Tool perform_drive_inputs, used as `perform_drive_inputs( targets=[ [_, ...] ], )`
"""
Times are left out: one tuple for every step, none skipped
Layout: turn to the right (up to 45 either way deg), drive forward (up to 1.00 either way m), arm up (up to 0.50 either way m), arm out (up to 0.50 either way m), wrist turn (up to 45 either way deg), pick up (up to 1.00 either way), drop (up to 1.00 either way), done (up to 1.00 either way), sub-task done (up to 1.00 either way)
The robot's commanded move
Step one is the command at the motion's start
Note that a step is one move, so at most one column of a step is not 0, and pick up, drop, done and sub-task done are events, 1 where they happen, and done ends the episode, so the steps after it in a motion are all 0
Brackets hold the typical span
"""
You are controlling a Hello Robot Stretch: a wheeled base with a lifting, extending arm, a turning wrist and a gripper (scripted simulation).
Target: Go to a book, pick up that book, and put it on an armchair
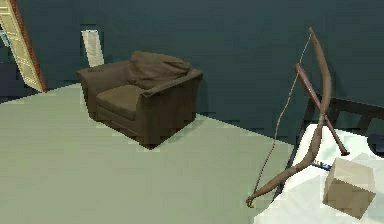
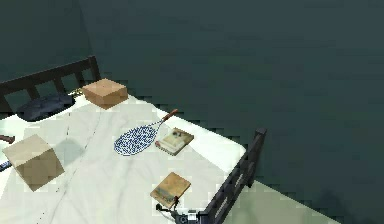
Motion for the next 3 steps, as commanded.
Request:
perform_drive_inputs(
  targets=[
    [0.0, 0.0, 0.0, 0.0, 0.0, 1.0, 0.0, 0.0, 0.0],
    [0.0, 0.0, 0.1, 0.0, 0.0, 0.0, 0.0, 0.0, 0.0],
    [0.0, 0.0, 0.5, 0.0, 0.0, 0.0, 0.0, 0.0, 0.0]
  ],
)
